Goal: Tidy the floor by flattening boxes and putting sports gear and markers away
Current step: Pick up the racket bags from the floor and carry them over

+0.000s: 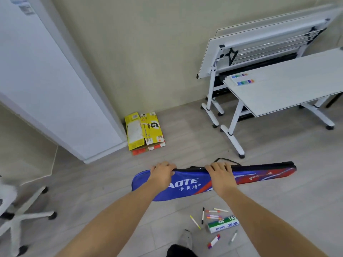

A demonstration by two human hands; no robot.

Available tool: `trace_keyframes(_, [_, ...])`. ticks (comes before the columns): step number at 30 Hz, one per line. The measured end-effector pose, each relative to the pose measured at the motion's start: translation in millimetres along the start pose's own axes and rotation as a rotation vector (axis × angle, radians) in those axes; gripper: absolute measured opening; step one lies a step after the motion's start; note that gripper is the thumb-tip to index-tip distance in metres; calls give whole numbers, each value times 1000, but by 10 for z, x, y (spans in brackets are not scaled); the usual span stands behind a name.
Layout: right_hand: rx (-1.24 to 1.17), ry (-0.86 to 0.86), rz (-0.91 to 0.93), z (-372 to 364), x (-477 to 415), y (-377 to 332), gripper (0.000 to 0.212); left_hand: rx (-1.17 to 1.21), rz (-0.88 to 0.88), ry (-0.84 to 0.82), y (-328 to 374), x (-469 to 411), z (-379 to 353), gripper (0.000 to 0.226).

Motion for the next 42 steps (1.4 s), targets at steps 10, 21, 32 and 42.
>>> trace_keyframes(10, [-158, -81, -243, -132, -1617, 221, 88, -59, -112, -75, -32, -1994, 52, 30])
trace_keyframes(21, [-475, -111, -643, -831, -2518, 340, 82, -105, -345, -180, -4, -3715, -561, 25])
trace_keyframes(32, [-622, -183, -886, -1901, -3195, 179, 95, 247, -526, -528, -172, -4793, -1678, 24])
trace_keyframes(42, [-549, -153, -904, -3721, -4682, 661, 84, 298, -494, -708, -365, -6475, -3711, 30])
Point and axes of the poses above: each hand's wrist, its own x-axis away from the middle knuckle, its own z-axis out of the back of the hand, y = z × x, the point moved 9 cm from there along -x, towards the middle knuckle, and after that the axes turned 8 degrees about -y, right-handed, at the moved point
